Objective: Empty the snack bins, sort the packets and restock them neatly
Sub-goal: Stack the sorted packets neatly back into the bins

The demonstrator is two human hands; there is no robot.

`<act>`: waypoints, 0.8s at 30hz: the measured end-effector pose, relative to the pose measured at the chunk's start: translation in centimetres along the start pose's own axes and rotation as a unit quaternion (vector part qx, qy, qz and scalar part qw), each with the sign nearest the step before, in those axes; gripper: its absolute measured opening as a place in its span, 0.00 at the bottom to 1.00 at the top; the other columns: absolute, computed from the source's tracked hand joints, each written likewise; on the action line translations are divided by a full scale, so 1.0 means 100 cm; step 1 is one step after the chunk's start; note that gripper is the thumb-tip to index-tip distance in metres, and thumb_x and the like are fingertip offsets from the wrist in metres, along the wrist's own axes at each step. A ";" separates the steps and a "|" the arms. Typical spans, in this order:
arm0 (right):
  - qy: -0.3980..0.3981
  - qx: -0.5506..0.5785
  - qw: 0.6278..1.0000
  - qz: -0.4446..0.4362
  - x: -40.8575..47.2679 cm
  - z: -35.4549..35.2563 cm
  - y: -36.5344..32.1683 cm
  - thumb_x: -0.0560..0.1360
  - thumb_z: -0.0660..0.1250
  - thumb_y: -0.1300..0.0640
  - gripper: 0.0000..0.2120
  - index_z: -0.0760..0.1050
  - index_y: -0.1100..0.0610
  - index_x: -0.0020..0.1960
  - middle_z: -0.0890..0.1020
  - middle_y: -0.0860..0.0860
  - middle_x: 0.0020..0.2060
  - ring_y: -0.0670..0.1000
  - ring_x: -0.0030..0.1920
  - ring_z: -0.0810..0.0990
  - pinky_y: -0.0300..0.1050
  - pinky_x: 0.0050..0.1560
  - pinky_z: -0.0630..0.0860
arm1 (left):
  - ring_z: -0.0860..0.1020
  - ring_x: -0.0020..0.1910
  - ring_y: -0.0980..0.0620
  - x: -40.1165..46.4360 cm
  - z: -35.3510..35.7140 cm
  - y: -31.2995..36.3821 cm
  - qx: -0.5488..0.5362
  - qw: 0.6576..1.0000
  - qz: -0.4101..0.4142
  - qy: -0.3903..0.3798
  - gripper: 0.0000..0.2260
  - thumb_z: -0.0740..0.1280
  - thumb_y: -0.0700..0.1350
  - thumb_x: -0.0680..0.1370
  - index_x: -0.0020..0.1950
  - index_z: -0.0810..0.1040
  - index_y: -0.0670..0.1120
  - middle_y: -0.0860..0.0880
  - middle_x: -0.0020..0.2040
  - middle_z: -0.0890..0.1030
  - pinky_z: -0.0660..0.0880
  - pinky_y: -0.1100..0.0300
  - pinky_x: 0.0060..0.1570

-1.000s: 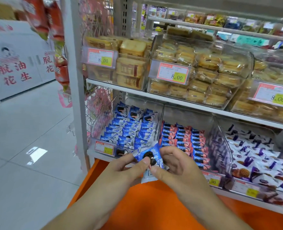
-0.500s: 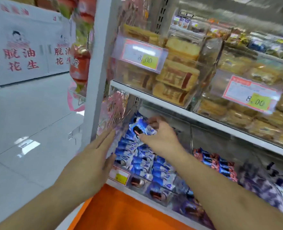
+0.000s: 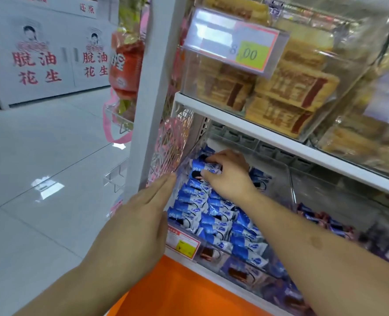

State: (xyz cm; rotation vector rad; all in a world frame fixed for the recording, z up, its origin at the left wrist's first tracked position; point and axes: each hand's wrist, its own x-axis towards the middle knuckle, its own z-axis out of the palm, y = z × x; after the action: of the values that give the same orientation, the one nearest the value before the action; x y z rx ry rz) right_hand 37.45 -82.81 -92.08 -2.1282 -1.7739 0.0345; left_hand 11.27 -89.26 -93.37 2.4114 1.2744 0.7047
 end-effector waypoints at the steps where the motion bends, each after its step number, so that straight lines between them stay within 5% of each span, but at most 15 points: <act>1: 0.009 0.005 1.000 0.001 0.000 0.001 0.001 0.78 0.71 0.40 0.20 0.80 0.47 0.67 0.76 0.47 0.66 0.55 0.70 0.67 0.46 0.63 0.63 | 0.55 0.81 0.61 0.000 0.000 0.000 -0.001 1.000 -0.003 -0.002 0.34 0.56 0.51 0.86 0.79 0.34 0.69 0.77 0.68 0.32 0.51 0.69 0.68; 4: 0.054 0.003 0.999 0.003 0.002 0.003 -0.002 0.76 0.74 0.39 0.19 0.82 0.44 0.63 0.79 0.46 0.64 0.56 0.69 0.71 0.48 0.65 0.67 | 0.56 0.81 0.60 0.000 0.000 -0.001 -0.012 1.000 -0.008 0.000 0.34 0.57 0.51 0.86 0.79 0.35 0.69 0.76 0.68 0.33 0.54 0.68 0.70; 10: 0.047 -0.027 0.998 0.033 0.002 0.010 -0.010 0.77 0.72 0.39 0.18 0.81 0.44 0.64 0.78 0.45 0.65 0.56 0.70 0.66 0.45 0.58 0.58 | 0.57 0.81 0.59 0.000 0.002 -0.003 -0.027 1.000 -0.005 0.011 0.35 0.59 0.51 0.85 0.79 0.36 0.70 0.74 0.71 0.38 0.57 0.64 0.72; 17: 0.042 0.034 0.998 0.019 -0.019 -0.005 -0.013 0.71 0.76 0.37 0.29 0.80 0.49 0.68 0.79 0.49 0.64 0.57 0.68 0.73 0.52 0.69 0.71 | 0.54 0.79 0.63 -0.009 -0.012 -0.006 -0.048 0.999 0.005 -0.018 0.35 0.61 0.59 0.83 0.81 0.41 0.68 0.73 0.78 0.43 0.55 0.67 0.68; 21: 0.051 0.143 0.988 -0.002 -0.082 -0.031 -0.041 0.76 0.76 0.45 0.21 0.78 0.46 0.67 0.75 0.46 0.65 0.51 0.70 0.69 0.46 0.70 0.67 | 0.58 0.79 0.61 -0.023 -0.029 -0.005 -0.048 0.998 0.008 -0.050 0.31 0.62 0.58 0.83 0.83 0.50 0.65 0.66 0.82 0.53 0.56 0.66 0.68; 24: 0.043 0.213 0.975 -0.048 -0.151 -0.046 -0.070 0.78 0.75 0.51 0.15 0.79 0.47 0.63 0.76 0.43 0.60 0.45 0.63 0.73 0.41 0.63 0.70 | 0.69 0.74 0.56 -0.044 -0.049 -0.006 -0.042 0.995 0.000 -0.088 0.25 0.63 0.55 0.84 0.80 0.63 0.60 0.59 0.79 0.66 0.67 0.59 0.71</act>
State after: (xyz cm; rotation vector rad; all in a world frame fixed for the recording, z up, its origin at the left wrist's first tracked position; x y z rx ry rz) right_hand 28.84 -97.48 -88.98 -1.7138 -1.6408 0.2697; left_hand 6.03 -92.31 -90.80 2.3482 1.1504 0.5213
